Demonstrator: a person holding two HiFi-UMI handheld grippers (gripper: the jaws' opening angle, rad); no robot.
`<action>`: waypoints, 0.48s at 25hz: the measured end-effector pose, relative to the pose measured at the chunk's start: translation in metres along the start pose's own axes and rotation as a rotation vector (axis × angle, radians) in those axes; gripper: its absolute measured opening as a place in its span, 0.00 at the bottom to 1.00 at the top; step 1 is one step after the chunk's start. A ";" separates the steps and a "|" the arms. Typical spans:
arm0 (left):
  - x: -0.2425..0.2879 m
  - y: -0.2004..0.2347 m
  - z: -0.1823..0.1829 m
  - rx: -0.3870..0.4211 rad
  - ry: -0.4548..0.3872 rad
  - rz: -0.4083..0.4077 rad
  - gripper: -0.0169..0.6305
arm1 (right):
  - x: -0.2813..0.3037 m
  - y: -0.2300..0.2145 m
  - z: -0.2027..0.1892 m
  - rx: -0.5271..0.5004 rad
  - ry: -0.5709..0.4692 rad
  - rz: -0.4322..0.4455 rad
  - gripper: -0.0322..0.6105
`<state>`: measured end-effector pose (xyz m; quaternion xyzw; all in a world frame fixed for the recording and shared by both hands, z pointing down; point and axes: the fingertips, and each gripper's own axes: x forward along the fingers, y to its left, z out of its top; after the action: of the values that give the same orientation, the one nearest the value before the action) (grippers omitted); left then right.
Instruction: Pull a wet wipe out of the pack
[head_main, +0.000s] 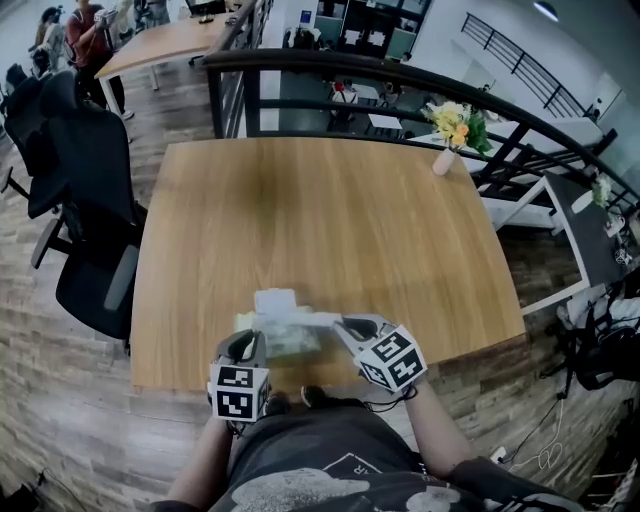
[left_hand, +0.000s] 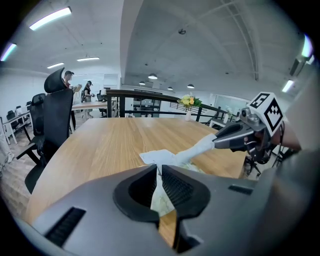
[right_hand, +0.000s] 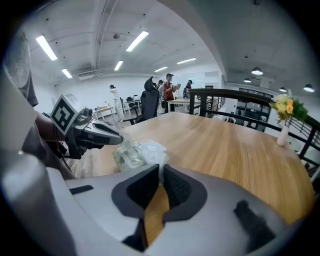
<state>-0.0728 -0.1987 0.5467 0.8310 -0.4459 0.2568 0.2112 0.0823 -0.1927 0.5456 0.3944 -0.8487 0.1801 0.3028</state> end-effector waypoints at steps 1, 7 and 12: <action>-0.002 -0.001 0.000 0.003 -0.002 -0.011 0.06 | -0.002 0.000 0.001 0.011 -0.013 -0.019 0.12; -0.018 -0.005 -0.003 0.038 -0.013 -0.093 0.06 | -0.011 0.009 0.003 0.085 -0.065 -0.132 0.12; -0.022 -0.005 -0.005 0.051 -0.021 -0.131 0.06 | -0.019 0.020 -0.001 0.118 -0.090 -0.203 0.12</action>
<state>-0.0800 -0.1797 0.5361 0.8663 -0.3858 0.2451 0.2016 0.0765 -0.1691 0.5327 0.5030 -0.8051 0.1806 0.2574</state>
